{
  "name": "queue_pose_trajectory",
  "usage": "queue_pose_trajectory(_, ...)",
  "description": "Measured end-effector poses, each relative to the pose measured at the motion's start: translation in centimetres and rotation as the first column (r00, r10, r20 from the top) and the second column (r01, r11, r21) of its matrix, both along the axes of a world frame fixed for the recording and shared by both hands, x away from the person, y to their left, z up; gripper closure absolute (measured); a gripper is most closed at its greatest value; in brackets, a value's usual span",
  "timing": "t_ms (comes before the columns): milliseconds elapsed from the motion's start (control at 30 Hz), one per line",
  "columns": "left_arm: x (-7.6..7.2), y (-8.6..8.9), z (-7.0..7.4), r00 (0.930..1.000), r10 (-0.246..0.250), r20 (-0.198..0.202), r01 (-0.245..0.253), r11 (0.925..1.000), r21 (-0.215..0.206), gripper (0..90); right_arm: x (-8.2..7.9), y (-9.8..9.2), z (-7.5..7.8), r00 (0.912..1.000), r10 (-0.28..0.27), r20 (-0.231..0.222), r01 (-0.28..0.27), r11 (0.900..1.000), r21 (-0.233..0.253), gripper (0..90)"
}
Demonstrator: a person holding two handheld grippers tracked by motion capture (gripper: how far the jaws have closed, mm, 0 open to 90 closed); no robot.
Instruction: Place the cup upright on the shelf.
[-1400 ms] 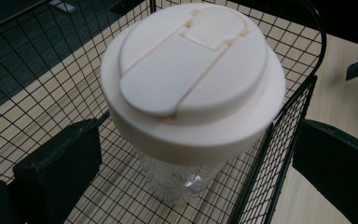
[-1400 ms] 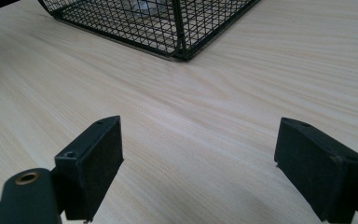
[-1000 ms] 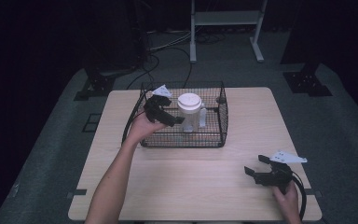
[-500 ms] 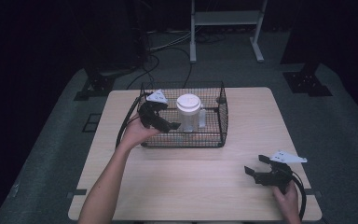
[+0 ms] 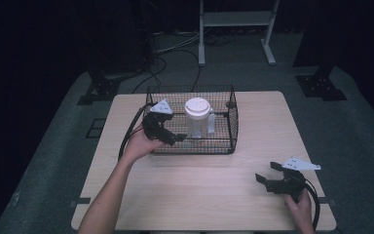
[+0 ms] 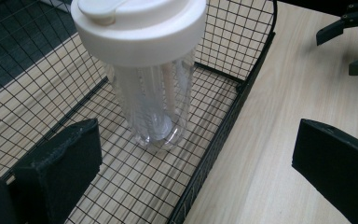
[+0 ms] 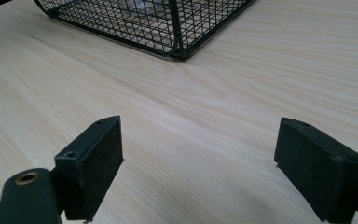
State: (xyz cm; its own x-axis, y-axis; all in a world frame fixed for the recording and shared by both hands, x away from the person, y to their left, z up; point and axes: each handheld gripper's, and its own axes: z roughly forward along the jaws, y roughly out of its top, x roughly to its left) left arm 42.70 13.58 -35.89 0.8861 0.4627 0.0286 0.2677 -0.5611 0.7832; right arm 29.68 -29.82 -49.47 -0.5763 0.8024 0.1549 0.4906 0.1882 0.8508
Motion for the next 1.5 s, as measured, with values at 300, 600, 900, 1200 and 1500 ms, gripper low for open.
queue_pose_trajectory(300,-1.5,0.5,-0.3,0.9999,-0.012,0.002,0.012,0.9999,0.009,0.5,0.0,0.0,0.0,1.0000,-0.003,0.000,0.003,1.000,0.000,14.3)
queue_pose_trajectory(600,-2.8,1.0,-1.0,0.9999,-0.005,0.014,0.005,1.0000,-0.001,0.5,0.0,0.0,0.0,1.0000,-0.007,-0.003,0.007,1.000,-0.003,14.3)
queue_pose_trajectory(900,-4.2,1.1,-1.2,0.9994,-0.027,0.022,0.028,0.9994,-0.021,0.5,0.1,0.1,0.0,0.9999,-0.012,-0.004,0.012,1.000,-0.005,14.3)
queue_pose_trajectory(1200,-5.2,1.2,-2.3,0.9993,-0.035,0.012,0.035,0.9988,-0.035,0.5,0.0,0.1,0.0,1.0000,-0.008,-0.003,0.008,1.000,-0.009,14.3)
queue_pose_trajectory(1500,-6.5,1.9,-3.2,0.9994,-0.034,0.002,0.034,0.9981,-0.051,0.5,0.0,0.2,0.0,1.0000,-0.006,-0.003,0.006,1.000,-0.011,14.3)
